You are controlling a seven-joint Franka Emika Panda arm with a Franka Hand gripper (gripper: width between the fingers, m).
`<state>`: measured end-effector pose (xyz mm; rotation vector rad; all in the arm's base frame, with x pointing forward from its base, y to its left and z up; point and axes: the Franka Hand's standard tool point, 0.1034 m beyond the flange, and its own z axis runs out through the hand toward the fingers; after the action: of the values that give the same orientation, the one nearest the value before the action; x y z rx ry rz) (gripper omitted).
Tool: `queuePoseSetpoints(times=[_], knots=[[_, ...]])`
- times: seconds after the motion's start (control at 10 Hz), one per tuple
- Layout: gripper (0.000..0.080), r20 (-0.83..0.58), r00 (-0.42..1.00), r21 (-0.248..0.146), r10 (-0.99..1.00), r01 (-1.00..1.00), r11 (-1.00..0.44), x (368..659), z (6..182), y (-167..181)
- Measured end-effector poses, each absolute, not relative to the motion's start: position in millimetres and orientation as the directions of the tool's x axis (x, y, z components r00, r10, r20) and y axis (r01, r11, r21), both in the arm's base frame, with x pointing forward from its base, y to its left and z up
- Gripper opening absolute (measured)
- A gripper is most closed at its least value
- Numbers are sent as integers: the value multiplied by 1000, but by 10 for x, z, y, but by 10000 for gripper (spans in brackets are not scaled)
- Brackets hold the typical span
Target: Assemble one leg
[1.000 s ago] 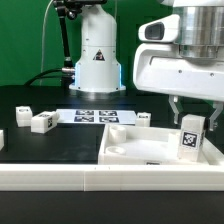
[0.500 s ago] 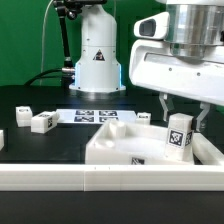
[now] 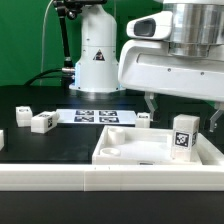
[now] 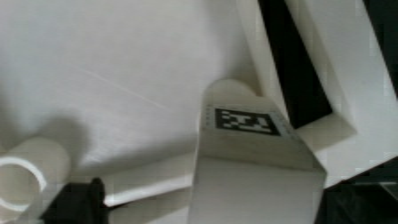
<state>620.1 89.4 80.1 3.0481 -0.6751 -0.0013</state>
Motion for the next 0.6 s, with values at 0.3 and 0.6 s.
queuePoseSetpoints(times=[0.3,0.6], knots=[[649,-1,987,30,-159,-159,-987,6196,794,905],[649,-12,990,48,142,142,-989,6198,789,900]])
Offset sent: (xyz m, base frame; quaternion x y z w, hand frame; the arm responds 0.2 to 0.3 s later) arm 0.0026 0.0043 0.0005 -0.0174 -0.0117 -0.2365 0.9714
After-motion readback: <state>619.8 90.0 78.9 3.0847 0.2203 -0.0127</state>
